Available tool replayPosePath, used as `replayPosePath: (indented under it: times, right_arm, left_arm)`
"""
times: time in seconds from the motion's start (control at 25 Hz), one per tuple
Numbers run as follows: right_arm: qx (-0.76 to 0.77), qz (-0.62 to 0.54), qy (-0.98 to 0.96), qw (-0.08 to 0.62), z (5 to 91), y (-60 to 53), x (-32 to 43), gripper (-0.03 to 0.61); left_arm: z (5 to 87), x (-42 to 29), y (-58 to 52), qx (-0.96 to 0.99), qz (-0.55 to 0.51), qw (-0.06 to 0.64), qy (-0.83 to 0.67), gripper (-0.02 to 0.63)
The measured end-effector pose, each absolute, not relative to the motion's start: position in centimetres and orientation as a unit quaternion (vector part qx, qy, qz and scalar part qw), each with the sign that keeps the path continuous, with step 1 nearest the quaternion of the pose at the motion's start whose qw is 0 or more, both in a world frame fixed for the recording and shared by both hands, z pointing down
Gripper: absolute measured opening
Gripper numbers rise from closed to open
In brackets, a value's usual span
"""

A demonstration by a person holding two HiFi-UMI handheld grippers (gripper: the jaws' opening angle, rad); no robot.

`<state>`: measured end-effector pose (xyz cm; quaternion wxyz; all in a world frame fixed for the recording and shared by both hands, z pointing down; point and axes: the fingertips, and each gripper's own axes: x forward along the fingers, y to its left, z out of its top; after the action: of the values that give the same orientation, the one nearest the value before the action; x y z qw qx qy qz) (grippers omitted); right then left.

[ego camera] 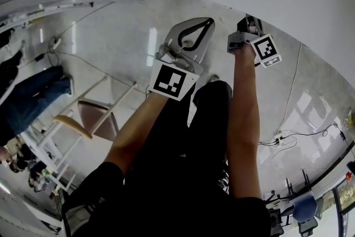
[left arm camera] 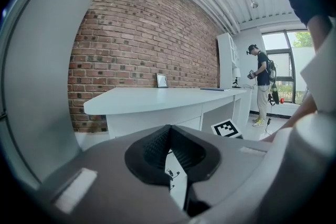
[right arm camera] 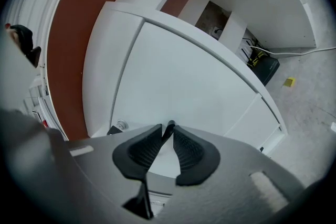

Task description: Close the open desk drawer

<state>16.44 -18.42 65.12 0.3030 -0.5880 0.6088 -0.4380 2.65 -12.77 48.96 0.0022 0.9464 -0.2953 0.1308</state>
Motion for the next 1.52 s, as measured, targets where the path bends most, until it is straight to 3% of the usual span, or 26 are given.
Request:
replayPosePath:
  times: [0.56, 0.76, 0.92, 1.28, 1.52]
  right_arm:
    - [-0.617, -0.459, 0.595, 0.234, 64.3, -14.5, 15.3, 0.09]
    - [-0.646, -0.461, 0.591, 0.145, 61.7, -9.6, 15.3, 0.049]
    - [-0.671, -0.44, 0.593, 0.071, 59.7, -8.0, 13.8, 0.003]
    - [-0.668, -0.321, 0.669, -0.054, 43.0, -6.8, 15.1, 0.002]
    - [-0.687, -0.241, 0.682, -0.065, 32.1, -5.8, 14.4, 0.002]
  left_arm:
    - [45.0, 0.8, -10.6, 0.937, 0.148, 0.02, -0.315, 0.018]
    - [41.5, 0.6, -9.1, 0.93, 0.153, 0.032, -0.332, 0.018]
    - [41.0, -1.8, -9.0, 0.921, 0.149, 0.088, -0.349, 0.018]
    - [31.7, 0.1, -9.3, 0.924, 0.143, 0.089, -0.342, 0.018]
    - [25.5, -0.5, -8.2, 0.932, 0.123, 0.093, -0.329, 0.018]
